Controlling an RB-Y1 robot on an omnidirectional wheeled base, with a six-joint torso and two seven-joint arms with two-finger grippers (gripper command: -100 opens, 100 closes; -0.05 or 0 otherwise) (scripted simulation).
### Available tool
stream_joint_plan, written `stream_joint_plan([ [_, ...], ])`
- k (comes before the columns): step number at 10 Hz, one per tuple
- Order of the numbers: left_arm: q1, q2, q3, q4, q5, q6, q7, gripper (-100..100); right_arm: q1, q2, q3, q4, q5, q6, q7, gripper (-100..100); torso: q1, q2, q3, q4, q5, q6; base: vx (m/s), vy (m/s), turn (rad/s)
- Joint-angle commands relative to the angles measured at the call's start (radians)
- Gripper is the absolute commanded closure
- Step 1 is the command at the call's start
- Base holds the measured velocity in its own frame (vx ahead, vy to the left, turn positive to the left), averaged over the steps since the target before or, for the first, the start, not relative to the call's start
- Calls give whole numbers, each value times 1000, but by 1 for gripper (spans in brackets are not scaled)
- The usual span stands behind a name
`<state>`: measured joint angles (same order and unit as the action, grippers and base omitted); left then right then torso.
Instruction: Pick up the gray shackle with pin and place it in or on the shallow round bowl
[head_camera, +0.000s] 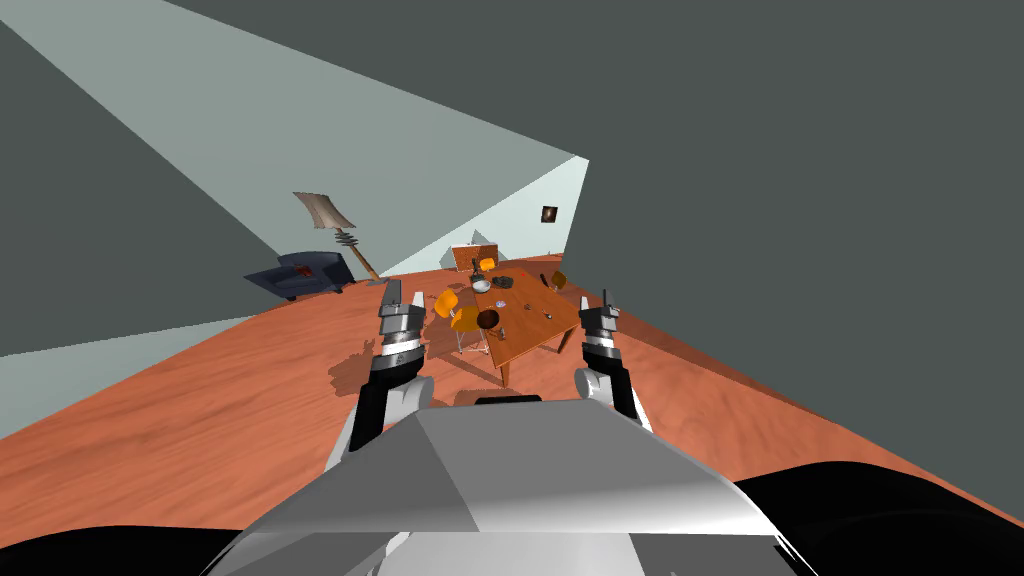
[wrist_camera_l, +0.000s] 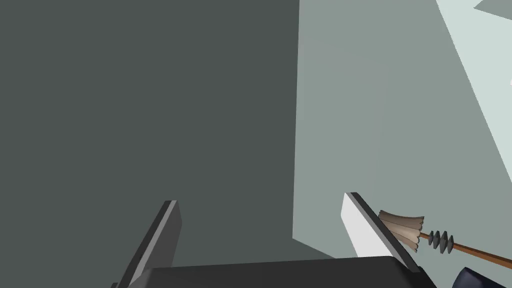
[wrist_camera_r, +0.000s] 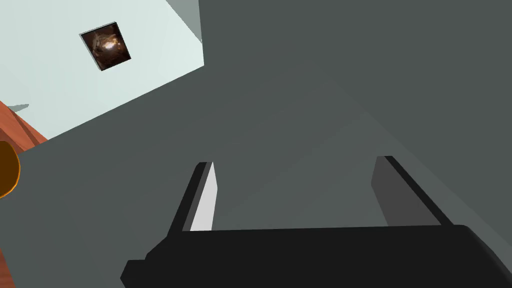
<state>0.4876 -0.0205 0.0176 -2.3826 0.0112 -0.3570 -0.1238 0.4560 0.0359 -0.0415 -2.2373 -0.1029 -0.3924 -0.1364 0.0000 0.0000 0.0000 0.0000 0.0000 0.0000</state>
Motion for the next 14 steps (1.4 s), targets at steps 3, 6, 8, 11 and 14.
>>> stream_joint_plan([
  [3,-28,88,19,61,-24,12,-26,-100,0,0,0,0,0,0,0,0,-2,1,1,0,0,0,-24,-33,-90],
  [6,-64,135,43,135,-56,28,-61,-100,0,0,0,0,0,0,0,0,-3,3,2,1,-1,0,-46,-53,-109],
  [8,-92,158,64,194,-83,41,-90,-100,0,0,0,0,0,0,0,0,-4,4,2,1,-1,0,-58,-71,-159],
  [11,-140,183,103,296,-129,63,-144,-100,0,0,0,0,0,0,0,0,-6,3,2,1,-1,0,-43,-96,-173],
  [14,-171,194,134,376,-162,79,-186,-100,0,0,0,0,0,0,0,0,-6,3,2,1,-1,0,-33,-84,-145],
])
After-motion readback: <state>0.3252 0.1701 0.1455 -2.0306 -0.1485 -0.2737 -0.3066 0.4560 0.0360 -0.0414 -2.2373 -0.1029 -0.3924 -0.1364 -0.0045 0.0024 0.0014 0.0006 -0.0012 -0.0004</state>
